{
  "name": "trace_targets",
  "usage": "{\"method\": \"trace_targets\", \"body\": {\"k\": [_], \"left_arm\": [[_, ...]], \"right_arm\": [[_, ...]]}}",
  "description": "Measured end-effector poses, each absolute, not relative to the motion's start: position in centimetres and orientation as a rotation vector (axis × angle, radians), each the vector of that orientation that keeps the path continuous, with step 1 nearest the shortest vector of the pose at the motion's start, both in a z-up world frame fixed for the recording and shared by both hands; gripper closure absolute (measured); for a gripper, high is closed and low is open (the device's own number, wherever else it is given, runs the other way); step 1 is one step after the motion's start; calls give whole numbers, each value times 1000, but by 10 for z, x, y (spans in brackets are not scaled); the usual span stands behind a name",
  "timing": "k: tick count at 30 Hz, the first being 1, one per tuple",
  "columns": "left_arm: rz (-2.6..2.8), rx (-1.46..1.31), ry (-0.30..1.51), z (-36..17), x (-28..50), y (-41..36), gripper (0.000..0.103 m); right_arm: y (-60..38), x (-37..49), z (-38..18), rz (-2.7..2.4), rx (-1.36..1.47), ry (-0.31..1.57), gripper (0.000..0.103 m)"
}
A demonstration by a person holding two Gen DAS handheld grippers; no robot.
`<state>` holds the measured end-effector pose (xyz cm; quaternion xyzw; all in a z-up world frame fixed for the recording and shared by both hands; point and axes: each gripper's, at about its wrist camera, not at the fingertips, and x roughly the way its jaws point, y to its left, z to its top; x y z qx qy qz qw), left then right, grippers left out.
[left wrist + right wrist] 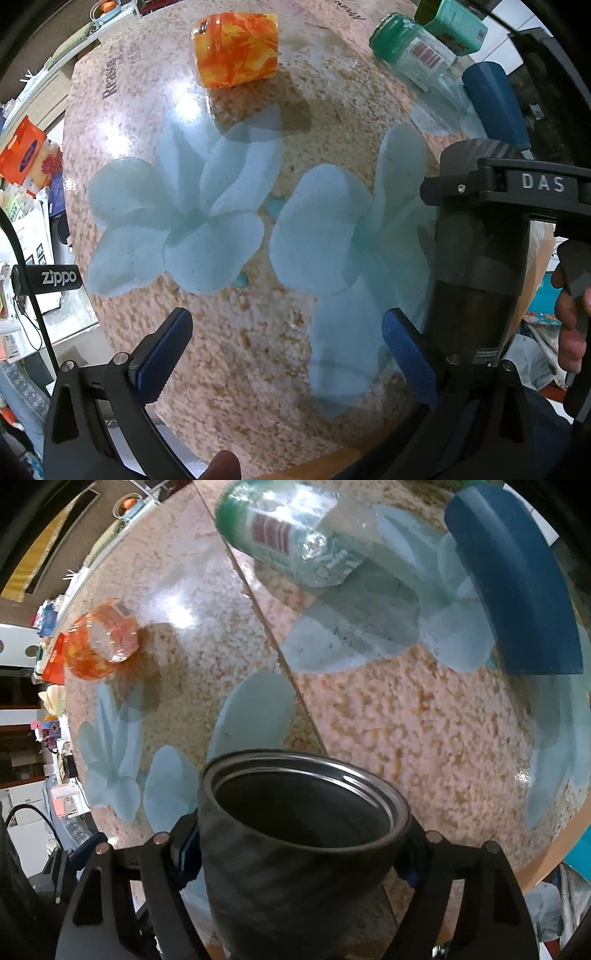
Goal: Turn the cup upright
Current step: 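Rotate the tumbler with the right gripper until its opening faces up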
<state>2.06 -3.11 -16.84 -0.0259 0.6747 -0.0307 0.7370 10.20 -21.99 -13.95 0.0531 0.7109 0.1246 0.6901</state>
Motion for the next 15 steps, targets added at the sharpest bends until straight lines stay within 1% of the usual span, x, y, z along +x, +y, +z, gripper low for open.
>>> {"method": "trace_targets", "body": {"k": [6, 15], "left_arm": [[-96, -73, 1404, -155, 6, -35, 0], [-105, -47, 1330, -137, -11, -35, 0]], "right_arm": [[-226, 78, -104, 342, 142, 1462, 24], [-227, 52, -46, 453, 66, 1178, 25]]}}
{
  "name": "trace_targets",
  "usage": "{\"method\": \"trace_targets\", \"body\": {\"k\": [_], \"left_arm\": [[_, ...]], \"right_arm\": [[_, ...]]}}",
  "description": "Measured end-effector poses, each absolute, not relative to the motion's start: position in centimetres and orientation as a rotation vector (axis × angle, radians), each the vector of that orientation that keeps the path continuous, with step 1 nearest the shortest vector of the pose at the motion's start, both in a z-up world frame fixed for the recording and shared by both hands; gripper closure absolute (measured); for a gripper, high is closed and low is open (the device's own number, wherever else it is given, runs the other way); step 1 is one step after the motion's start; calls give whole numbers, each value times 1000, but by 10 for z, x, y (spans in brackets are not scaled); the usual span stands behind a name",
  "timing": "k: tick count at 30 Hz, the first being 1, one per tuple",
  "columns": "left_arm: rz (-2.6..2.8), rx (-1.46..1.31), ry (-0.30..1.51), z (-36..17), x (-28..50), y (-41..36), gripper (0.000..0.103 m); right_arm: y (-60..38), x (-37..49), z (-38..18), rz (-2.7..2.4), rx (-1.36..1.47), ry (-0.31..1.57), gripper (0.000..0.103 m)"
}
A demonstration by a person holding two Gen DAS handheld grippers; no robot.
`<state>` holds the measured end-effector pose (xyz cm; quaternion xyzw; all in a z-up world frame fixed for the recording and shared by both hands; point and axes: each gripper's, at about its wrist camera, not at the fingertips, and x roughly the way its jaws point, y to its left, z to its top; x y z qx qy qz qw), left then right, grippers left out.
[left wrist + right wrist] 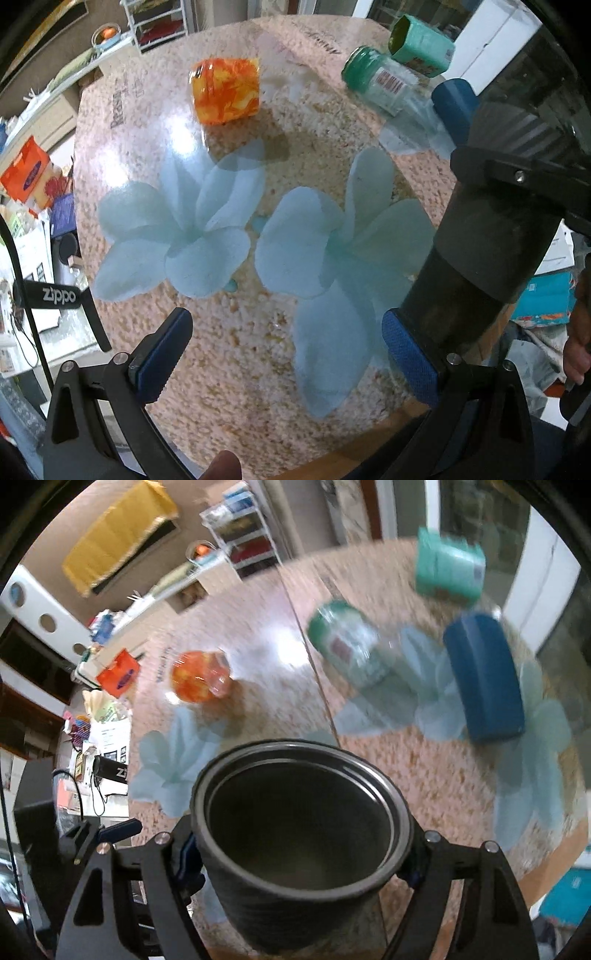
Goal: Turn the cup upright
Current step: 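Rotate the tumbler with the right gripper until its opening faces up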
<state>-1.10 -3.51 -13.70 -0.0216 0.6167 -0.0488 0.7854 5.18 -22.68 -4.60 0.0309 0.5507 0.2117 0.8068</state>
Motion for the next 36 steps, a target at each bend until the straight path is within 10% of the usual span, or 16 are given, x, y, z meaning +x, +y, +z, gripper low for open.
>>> {"method": "trace_targets", "body": {"k": [36], "left_arm": [[-112, 31, 1248, -124, 27, -62, 0]], "right_arm": [[-205, 63, -31, 557, -160, 816, 24]]}}
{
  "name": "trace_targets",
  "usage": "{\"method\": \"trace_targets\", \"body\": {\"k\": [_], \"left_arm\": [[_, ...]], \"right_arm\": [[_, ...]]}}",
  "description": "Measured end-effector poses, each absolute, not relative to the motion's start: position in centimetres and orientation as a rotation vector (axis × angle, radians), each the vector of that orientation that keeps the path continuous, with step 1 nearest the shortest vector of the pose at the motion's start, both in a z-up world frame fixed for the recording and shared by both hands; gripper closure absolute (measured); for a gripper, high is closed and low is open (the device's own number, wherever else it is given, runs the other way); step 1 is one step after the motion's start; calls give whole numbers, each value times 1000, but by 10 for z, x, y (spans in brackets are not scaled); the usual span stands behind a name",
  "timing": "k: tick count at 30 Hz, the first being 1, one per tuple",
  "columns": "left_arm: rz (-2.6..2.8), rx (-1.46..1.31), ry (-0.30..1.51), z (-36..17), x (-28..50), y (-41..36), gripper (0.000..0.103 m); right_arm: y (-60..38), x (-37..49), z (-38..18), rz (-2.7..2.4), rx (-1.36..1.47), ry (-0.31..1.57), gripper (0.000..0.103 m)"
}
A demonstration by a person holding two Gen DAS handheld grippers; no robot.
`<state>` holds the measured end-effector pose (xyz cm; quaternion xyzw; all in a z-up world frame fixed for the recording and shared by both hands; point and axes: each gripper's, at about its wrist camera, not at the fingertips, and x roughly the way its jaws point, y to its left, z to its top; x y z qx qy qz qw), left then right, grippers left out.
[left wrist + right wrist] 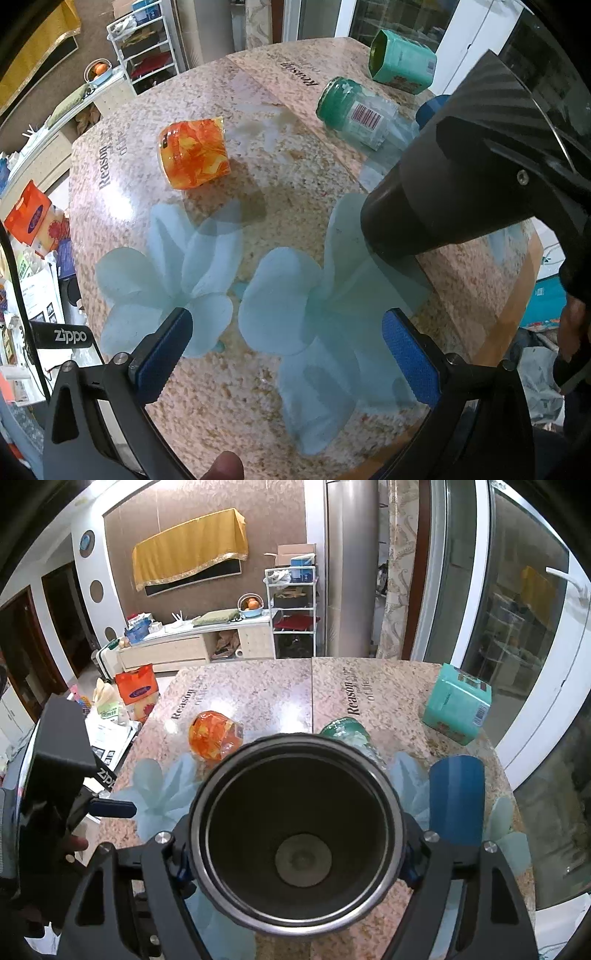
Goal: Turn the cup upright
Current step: 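Rotate the tumbler with the right gripper until its opening faces up, then lower the upright tumbler onto the table and open the right gripper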
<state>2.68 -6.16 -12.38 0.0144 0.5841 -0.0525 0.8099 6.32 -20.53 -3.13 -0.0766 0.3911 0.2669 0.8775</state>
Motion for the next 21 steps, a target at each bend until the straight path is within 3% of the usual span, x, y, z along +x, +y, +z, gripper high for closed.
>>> {"method": "trace_targets", "body": {"k": [4, 9, 15, 21], "left_arm": [[-108, 29, 1254, -125, 24, -58, 0], [-106, 29, 1253, -125, 23, -55, 0], [-117, 28, 1234, -115, 21, -55, 0], [-111, 31, 1194, -93, 10, -54, 0]], "right_arm": [[-204, 65, -36, 561, -150, 835, 14], [-204, 68, -41, 559, -133, 860, 13], [-206, 64, -30, 553, -119, 852, 2], [-217, 47, -11, 530, -113, 851, 1]]}}
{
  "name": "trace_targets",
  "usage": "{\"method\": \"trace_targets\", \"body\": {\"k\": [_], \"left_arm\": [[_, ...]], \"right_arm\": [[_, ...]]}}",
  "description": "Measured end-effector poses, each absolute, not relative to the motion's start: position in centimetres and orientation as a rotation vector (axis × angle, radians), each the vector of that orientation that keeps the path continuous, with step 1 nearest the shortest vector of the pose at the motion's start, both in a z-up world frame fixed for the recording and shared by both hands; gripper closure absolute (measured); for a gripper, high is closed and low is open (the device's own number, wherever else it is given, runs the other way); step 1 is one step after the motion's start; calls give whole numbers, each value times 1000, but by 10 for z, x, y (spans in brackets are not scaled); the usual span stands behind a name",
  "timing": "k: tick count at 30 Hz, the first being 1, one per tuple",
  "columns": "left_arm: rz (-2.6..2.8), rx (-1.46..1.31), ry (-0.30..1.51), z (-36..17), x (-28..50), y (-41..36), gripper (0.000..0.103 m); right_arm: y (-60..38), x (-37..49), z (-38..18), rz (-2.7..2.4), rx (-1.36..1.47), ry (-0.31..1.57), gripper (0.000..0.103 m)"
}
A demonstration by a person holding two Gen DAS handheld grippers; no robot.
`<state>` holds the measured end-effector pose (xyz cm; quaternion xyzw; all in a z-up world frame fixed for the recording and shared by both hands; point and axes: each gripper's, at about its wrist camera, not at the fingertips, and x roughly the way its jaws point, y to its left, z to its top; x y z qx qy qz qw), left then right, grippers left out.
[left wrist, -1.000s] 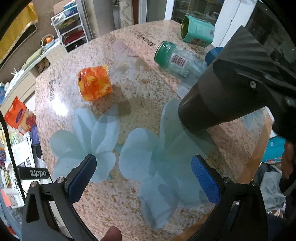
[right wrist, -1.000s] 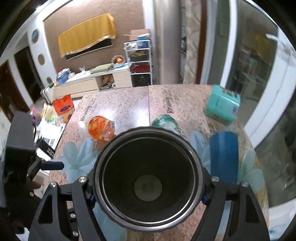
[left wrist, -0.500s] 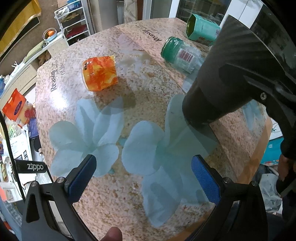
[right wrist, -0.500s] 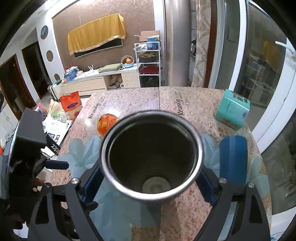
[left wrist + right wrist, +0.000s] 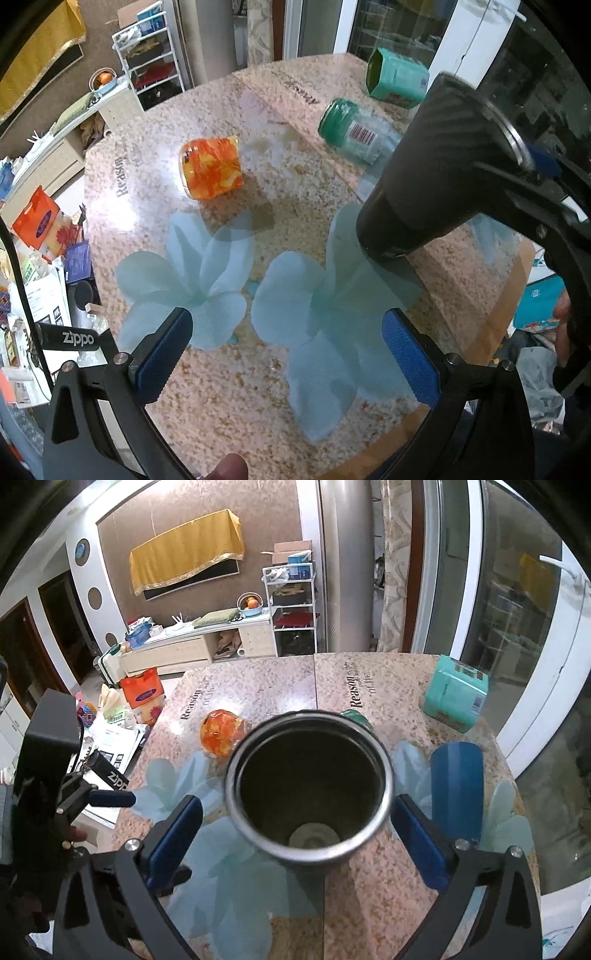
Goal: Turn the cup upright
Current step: 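Lower the upright tumbler onto the table and open the right gripper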
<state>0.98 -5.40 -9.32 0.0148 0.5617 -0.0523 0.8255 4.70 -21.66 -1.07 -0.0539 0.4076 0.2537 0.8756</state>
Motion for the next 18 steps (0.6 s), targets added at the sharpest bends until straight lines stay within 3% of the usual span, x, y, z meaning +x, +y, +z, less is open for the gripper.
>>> {"method": "trace_targets", "body": {"k": [18], "left_arm": [[-92, -47, 1047, 5, -12, -64, 0]], "right_arm": [[-258, 14, 48, 421, -121, 869, 0]]}}
